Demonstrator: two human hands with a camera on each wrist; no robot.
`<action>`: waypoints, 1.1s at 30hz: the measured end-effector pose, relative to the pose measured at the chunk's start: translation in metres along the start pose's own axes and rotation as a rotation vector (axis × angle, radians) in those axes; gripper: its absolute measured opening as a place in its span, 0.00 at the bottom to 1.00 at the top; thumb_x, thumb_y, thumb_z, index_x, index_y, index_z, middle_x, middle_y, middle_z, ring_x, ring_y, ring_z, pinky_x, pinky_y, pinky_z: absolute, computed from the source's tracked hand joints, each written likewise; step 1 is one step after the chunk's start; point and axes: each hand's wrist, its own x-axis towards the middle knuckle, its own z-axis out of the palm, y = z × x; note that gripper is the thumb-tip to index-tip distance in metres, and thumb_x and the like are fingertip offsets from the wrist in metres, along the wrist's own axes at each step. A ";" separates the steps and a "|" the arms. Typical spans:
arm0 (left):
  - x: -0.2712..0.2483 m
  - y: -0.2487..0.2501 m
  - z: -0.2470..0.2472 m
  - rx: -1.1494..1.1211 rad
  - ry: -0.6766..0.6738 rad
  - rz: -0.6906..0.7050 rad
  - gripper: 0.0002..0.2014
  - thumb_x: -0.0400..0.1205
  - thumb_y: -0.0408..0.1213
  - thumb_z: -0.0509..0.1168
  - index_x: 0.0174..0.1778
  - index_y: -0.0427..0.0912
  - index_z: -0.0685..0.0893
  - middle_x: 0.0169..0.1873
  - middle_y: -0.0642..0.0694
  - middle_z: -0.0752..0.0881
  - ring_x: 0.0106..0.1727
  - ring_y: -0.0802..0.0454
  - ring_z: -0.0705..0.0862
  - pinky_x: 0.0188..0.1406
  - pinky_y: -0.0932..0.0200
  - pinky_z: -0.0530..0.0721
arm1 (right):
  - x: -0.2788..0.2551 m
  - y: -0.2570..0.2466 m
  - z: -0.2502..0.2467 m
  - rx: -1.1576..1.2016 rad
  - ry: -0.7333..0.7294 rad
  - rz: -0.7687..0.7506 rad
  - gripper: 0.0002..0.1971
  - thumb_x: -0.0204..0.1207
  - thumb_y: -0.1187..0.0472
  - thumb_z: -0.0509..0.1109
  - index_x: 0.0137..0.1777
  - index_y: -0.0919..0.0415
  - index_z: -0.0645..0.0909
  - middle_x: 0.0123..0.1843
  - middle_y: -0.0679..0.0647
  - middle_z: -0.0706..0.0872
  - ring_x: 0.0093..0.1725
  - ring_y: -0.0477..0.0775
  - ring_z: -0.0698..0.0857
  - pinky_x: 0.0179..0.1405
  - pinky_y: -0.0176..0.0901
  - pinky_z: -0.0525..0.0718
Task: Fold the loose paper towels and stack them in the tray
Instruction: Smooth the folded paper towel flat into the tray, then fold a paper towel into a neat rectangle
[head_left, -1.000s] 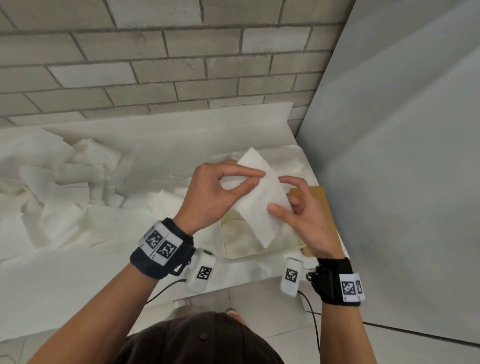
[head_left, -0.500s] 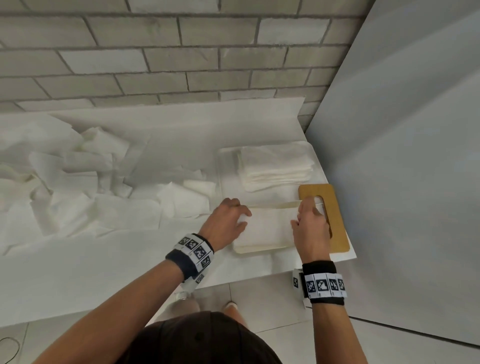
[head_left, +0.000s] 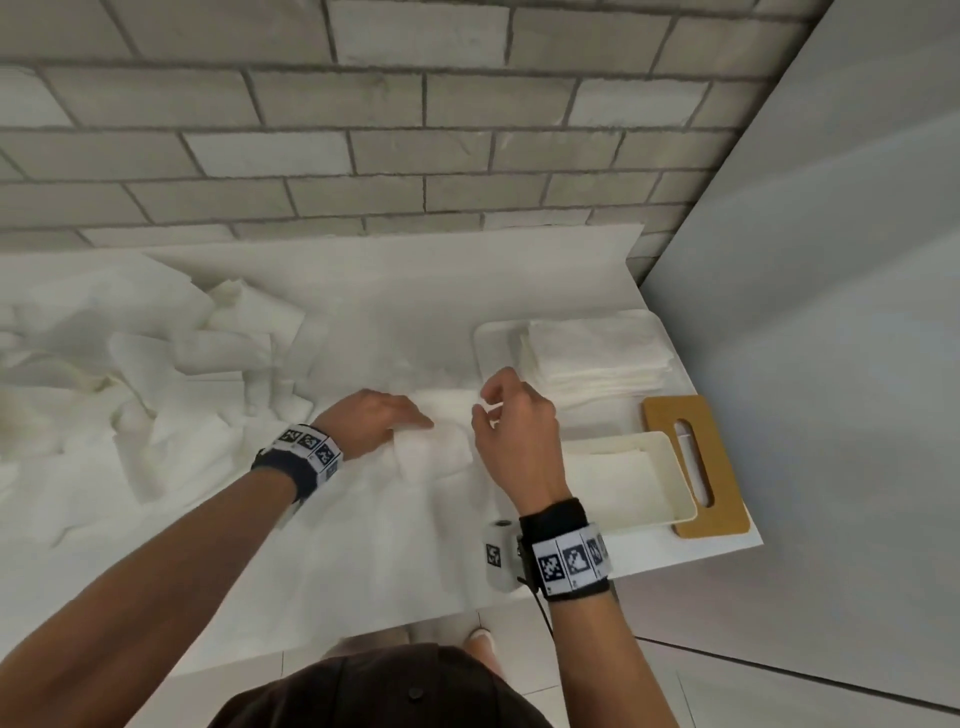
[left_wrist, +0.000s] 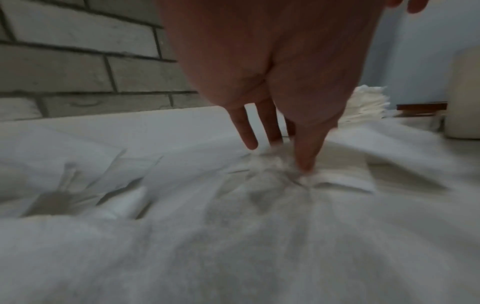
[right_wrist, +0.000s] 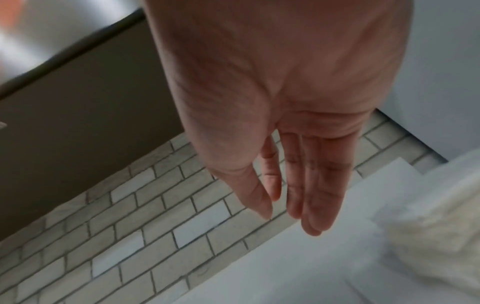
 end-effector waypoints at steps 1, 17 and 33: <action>-0.002 -0.003 -0.002 -0.048 0.015 -0.006 0.26 0.79 0.25 0.76 0.69 0.55 0.91 0.65 0.52 0.91 0.64 0.45 0.91 0.65 0.49 0.87 | 0.006 -0.001 0.009 0.010 -0.014 0.040 0.10 0.83 0.63 0.75 0.56 0.52 0.77 0.50 0.50 0.88 0.45 0.55 0.90 0.46 0.54 0.90; -0.044 0.026 -0.042 -0.971 0.291 -0.218 0.17 0.96 0.46 0.57 0.57 0.40 0.87 0.52 0.42 0.92 0.53 0.46 0.91 0.57 0.50 0.86 | 0.010 -0.040 0.050 0.841 -0.101 0.311 0.37 0.82 0.49 0.83 0.84 0.30 0.66 0.71 0.50 0.87 0.62 0.42 0.91 0.66 0.42 0.89; -0.023 0.133 -0.082 -1.246 0.303 -0.214 0.23 0.93 0.55 0.53 0.64 0.49 0.91 0.60 0.47 0.94 0.64 0.48 0.92 0.70 0.44 0.85 | -0.026 -0.021 -0.046 0.781 0.118 0.018 0.16 0.78 0.65 0.85 0.45 0.66 0.78 0.66 0.51 0.92 0.71 0.52 0.89 0.64 0.57 0.87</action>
